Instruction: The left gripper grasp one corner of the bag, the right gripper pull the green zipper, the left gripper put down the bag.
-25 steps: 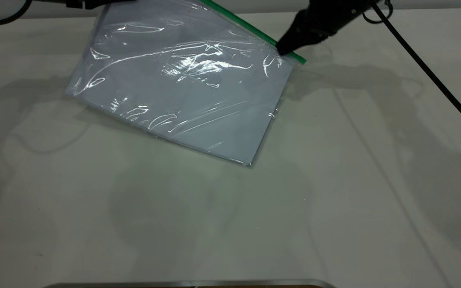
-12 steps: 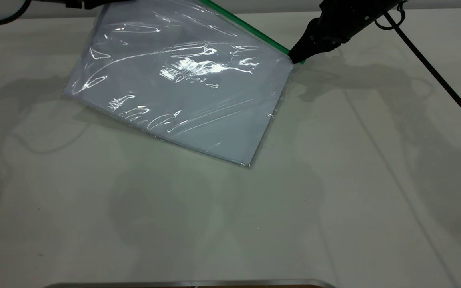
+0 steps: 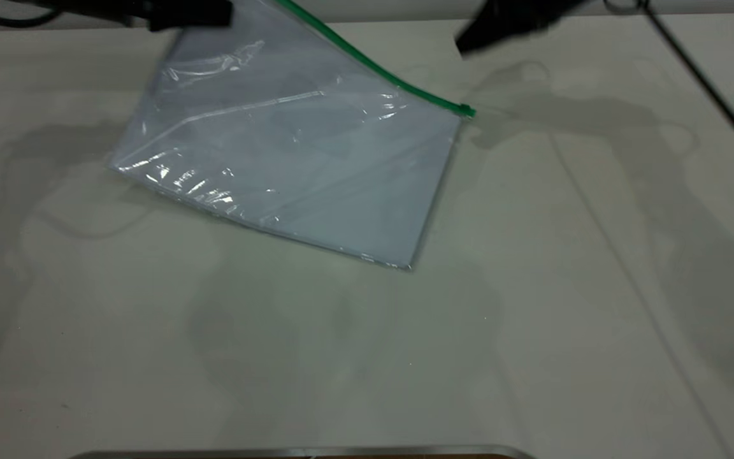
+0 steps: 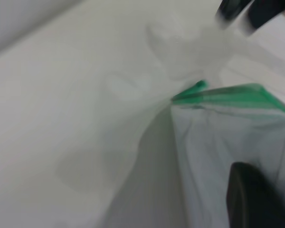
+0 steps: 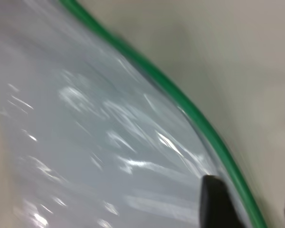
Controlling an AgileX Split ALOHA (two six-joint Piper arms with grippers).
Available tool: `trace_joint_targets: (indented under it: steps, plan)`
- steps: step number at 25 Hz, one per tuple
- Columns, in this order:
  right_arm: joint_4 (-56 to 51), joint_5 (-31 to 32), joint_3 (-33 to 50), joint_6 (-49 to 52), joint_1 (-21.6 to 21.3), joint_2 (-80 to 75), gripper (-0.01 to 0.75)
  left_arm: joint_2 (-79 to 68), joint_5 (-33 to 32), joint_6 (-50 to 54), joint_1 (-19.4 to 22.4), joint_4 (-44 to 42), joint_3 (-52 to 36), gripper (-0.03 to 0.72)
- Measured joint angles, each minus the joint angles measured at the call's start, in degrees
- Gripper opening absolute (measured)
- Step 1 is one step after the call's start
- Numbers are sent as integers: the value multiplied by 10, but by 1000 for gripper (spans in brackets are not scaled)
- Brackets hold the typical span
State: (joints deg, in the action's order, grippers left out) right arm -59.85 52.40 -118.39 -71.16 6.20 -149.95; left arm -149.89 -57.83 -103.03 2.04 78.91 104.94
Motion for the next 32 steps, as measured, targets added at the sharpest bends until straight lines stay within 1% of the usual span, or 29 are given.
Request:
trace_joint_targets:
  steps: [2,3,6,8,10,12,14,17,21,24,25,28,32]
  plan:
    - [-21,47,0,5,3,32,457,-13,33,25,-25,1,0,168]
    - [-29,68,0,10,6,48,468,-19,49,39,-39,1,0,201]
    - [-37,140,0,36,23,92,471,-31,79,90,-74,-2,0,342]
    - [-38,157,0,57,35,123,467,-31,78,113,-88,-15,0,420]
    - [-32,163,0,87,42,154,466,-21,71,129,-92,-29,0,471]
    - [-7,167,0,122,44,192,466,6,62,156,-83,-57,0,487]
    - [26,170,0,173,44,229,465,50,43,194,-64,-89,0,493]
    - [91,174,1,258,44,298,463,147,8,300,-20,-142,0,496]
    - [185,182,2,355,44,415,439,274,-48,468,36,-208,0,495]
    - [262,183,2,420,44,500,419,371,-91,532,59,-266,0,495]
    - [287,183,6,443,44,528,414,396,-91,545,62,-293,0,495]
    - [351,183,47,499,44,604,411,479,-91,577,63,-371,0,495]
    - [407,183,173,539,44,712,412,557,-91,655,61,-486,0,495]
